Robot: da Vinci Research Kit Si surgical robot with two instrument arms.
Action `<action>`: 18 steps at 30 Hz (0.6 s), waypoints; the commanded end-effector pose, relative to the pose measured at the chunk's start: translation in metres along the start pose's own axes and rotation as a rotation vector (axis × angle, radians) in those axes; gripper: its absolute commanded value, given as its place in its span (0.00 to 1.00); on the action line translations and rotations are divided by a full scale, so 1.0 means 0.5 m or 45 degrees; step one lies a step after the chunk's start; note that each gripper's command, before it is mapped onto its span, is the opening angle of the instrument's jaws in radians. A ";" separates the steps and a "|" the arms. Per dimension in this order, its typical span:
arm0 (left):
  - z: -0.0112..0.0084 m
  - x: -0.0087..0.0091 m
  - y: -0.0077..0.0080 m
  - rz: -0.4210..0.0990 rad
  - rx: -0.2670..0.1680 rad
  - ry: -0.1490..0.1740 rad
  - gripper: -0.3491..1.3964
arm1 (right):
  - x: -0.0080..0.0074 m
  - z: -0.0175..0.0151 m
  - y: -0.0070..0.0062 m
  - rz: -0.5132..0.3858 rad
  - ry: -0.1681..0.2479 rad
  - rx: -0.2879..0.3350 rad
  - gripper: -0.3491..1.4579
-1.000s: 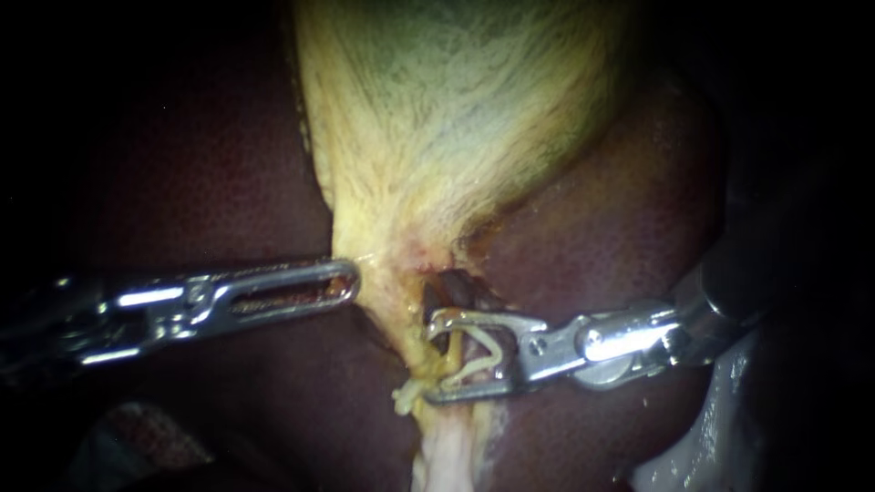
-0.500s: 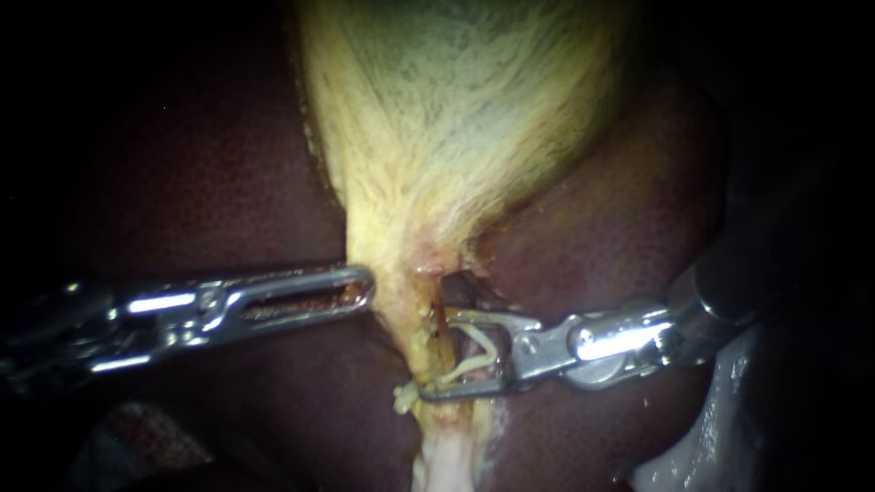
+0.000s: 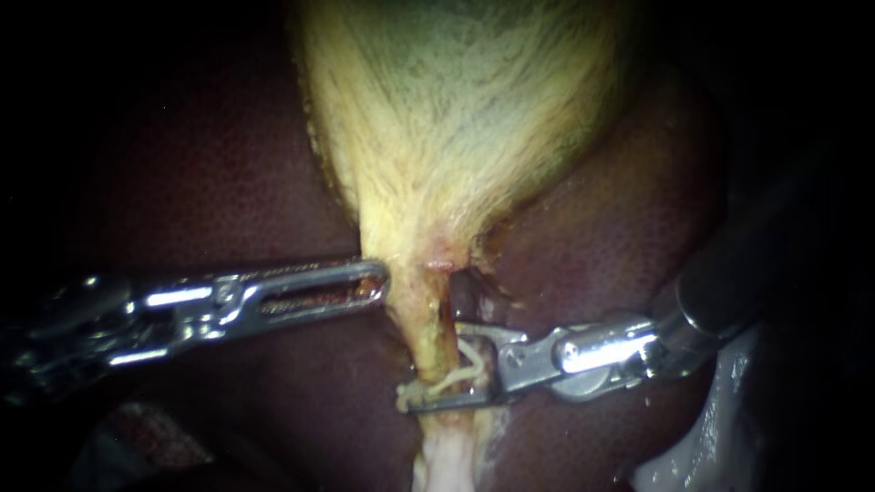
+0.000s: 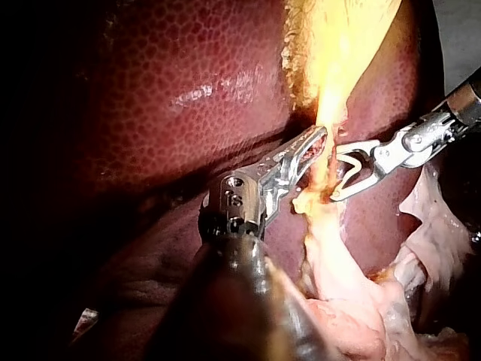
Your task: Clipping second clip left tube
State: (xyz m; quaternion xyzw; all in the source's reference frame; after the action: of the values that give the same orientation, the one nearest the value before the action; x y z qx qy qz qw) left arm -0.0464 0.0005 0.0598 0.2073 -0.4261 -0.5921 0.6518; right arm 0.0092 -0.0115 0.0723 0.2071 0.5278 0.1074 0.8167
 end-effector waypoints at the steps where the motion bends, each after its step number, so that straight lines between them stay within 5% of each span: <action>1: 0.0000 -0.0002 0.0002 0.001 0.002 0.001 0.01 | 0.0005 -0.0017 0.0001 0.004 0.002 -0.010 0.52; 8: 0.0004 -0.0003 0.0014 0.002 0.004 0.003 0.01 | 0.0067 -0.0109 -0.0014 0.041 0.003 -0.058 0.52; 18: 0.0007 -0.0006 0.0027 0.003 0.004 0.002 0.01 | 0.0141 -0.0040 -0.0088 0.054 0.031 -0.020 0.52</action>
State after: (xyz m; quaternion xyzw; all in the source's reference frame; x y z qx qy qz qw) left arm -0.0459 0.0012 0.0610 0.2089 -0.4267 -0.5902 0.6527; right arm 0.0106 -0.0122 0.0637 0.2114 0.5336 0.1305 0.8084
